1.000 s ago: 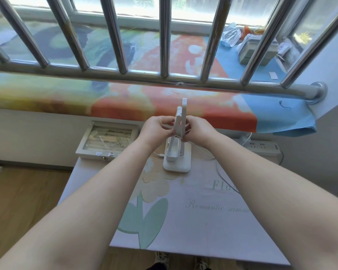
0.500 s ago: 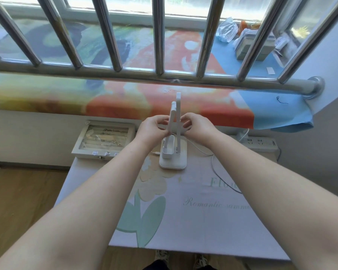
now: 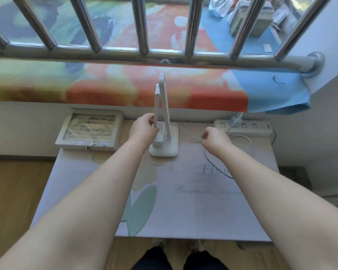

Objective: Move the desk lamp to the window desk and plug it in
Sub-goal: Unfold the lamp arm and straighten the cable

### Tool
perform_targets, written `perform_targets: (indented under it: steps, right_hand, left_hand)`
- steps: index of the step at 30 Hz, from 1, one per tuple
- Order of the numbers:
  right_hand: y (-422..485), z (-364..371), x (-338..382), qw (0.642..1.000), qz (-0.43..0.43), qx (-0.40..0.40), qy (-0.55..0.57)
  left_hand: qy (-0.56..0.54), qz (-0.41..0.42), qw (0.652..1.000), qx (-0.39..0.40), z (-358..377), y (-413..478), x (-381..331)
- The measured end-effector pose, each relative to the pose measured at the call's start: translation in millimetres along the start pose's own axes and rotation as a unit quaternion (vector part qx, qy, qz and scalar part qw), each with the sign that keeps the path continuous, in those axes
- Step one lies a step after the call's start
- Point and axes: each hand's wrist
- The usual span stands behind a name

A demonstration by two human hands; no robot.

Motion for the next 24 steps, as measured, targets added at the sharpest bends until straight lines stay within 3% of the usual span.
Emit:
perform_targets:
  steps: [13,19,24]
  right_hand:
    - [18,41,-40,0.989,0.100,0.066,-0.090]
    - [25,47,-34,0.990,0.077,0.046,-0.110]
    - [29,43,-19,0.994,0.000,0.031,-0.104]
  left_hand:
    - [0.084,0.004,0.996,0.005,16,10,6]
    - [0.088,0.027,0.996,0.003,17,12,9]
    - [0.084,0.032,0.996,0.000,15,14,14]
Point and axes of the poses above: each hand's wrist, its own y-axis towards the middle knuckle, its own z-axis out of the palm, x = y × z, and after that the axes turned 7 degrees about y, right-handed
